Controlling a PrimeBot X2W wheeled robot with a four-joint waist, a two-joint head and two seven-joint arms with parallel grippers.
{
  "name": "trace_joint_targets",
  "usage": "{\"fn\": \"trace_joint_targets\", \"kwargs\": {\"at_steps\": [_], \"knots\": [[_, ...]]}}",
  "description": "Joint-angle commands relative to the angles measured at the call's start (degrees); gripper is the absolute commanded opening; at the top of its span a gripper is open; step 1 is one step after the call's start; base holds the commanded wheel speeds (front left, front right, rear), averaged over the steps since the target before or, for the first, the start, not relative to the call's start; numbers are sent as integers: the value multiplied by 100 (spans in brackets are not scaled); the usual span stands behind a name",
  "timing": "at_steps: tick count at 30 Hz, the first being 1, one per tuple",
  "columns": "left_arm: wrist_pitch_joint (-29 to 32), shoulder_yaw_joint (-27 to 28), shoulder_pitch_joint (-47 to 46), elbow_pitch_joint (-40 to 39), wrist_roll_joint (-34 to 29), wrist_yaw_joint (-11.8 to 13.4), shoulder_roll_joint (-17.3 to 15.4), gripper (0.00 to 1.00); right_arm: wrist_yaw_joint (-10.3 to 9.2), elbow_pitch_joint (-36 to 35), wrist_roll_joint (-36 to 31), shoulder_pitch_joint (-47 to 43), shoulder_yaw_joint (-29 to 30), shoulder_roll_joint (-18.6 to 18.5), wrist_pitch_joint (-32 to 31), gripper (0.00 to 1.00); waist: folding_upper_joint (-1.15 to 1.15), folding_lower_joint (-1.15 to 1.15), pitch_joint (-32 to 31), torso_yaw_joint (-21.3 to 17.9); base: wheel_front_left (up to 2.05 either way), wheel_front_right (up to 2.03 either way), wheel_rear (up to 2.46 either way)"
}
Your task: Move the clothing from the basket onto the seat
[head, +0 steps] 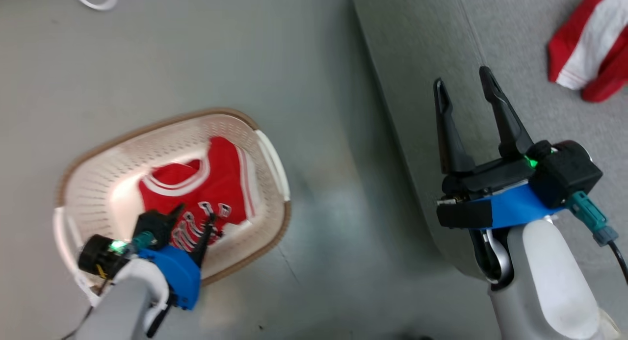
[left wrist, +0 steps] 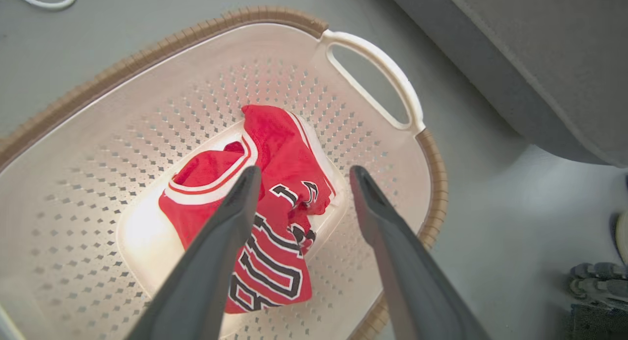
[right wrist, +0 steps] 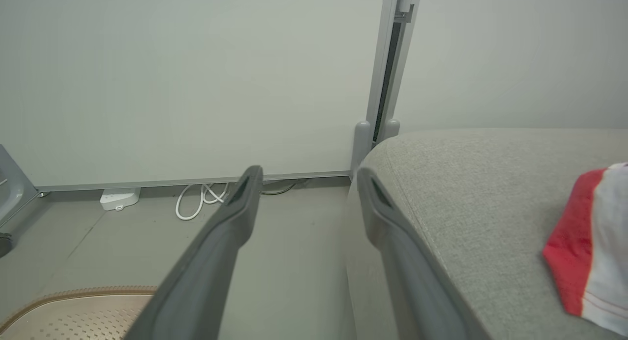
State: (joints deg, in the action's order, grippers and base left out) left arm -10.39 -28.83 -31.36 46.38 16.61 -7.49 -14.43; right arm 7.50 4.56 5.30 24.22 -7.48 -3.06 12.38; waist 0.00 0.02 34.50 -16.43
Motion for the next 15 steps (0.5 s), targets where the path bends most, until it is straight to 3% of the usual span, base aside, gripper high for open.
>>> {"fn": "trace_joint_targets", "kwargs": {"at_steps": [1, 11, 15], "knots": [[29, 32, -182, 118, 25, 8, -156, 100, -2, 22, 103, 192, -65, 30, 72, 100, 0, -2, 707, -663, 0, 0, 0], [265, 85, -710, 791, -25, 84, -555, 100, -2, 279, 640, 470, -489, 29, 267, 100, 0, -2, 1304, -1143, 0, 0, 0], [378, 59, -860, 1008, -105, 301, -666, 100, -2, 307, 801, 503, -590, 27, 284, 100, 0, -2, 1421, -1221, 0, 0, 0]]}}
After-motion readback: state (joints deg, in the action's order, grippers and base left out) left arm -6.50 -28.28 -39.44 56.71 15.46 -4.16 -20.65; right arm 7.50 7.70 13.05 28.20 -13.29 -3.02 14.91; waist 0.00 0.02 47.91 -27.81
